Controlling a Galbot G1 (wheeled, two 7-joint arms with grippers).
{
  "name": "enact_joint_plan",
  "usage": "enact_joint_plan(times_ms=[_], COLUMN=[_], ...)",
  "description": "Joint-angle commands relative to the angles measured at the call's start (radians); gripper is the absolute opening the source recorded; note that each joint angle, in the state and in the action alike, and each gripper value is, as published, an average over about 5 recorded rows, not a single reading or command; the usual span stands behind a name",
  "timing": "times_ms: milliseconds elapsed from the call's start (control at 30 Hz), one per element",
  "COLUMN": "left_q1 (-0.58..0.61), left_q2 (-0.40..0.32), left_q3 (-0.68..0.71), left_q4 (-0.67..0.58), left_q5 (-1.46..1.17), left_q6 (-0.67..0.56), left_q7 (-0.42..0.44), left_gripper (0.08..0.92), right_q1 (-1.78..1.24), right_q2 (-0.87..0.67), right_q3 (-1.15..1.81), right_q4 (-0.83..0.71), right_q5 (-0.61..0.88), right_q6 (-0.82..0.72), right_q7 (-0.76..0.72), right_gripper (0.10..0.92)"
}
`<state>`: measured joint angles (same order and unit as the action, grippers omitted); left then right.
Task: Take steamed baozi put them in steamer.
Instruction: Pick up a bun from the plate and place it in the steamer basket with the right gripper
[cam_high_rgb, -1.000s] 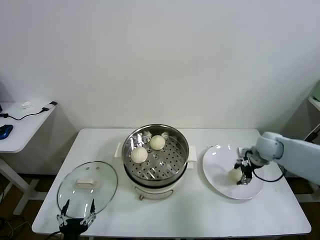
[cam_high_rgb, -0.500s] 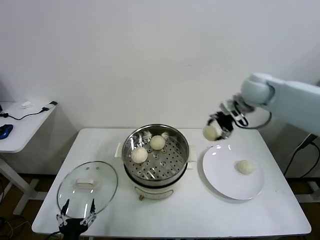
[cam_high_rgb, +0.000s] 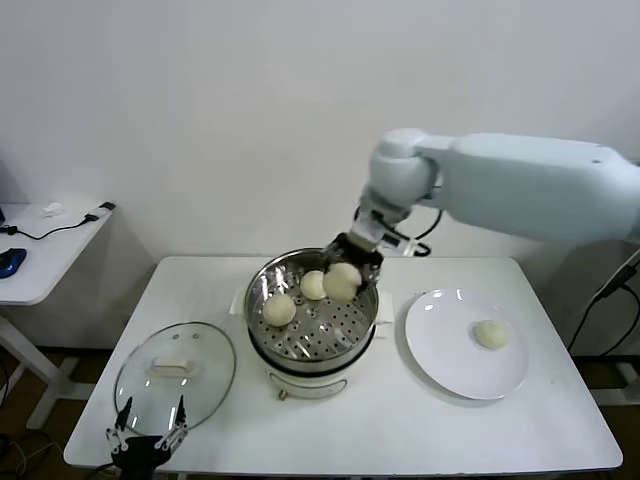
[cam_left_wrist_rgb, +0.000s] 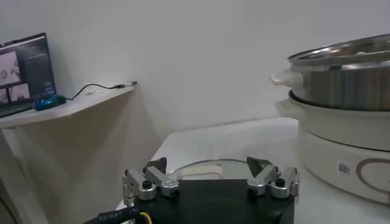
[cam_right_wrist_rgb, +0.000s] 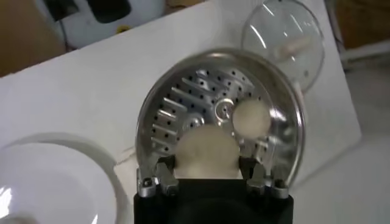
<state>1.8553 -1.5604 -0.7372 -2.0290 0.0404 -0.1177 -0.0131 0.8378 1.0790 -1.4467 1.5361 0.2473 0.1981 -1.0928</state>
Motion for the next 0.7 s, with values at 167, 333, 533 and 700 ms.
enact_joint_plan(times_ms=[167,333,533,700], left_q1=[0.0,-0.003,-0.005,-0.007], left_q2=[0.0,0.0,0.0,0.0], left_q3=[-0.002,-0.004,-0.006,-0.006], left_q4=[-0.005,-0.002,0.004,0.006], left_q5=[-0.002,-0.003,-0.004,-0.004], left_q6=[-0.002,-0.003,-0.005,-0.005], left_q7=[-0.002,-0.002,-0.003,-0.003], left_gripper=[0.823,0.823,0.823,0.823], right_q1=[-0.097,-0.133,-0.169,-0.198], right_q2=[0.211,0.233,0.235,0.241], right_q3=[-0.052,-0.066,-0.079,-0.082], right_q4=[0.003,-0.023,-0.048,-0.075], right_q5=[-0.123,-0.147,-0.174,-0.206], right_q6=[0.103,0.102,0.102,0.101], right_q7=[0.026,0.036,0.069,0.095], right_gripper=[0.687,0.687,0.687,0.687])
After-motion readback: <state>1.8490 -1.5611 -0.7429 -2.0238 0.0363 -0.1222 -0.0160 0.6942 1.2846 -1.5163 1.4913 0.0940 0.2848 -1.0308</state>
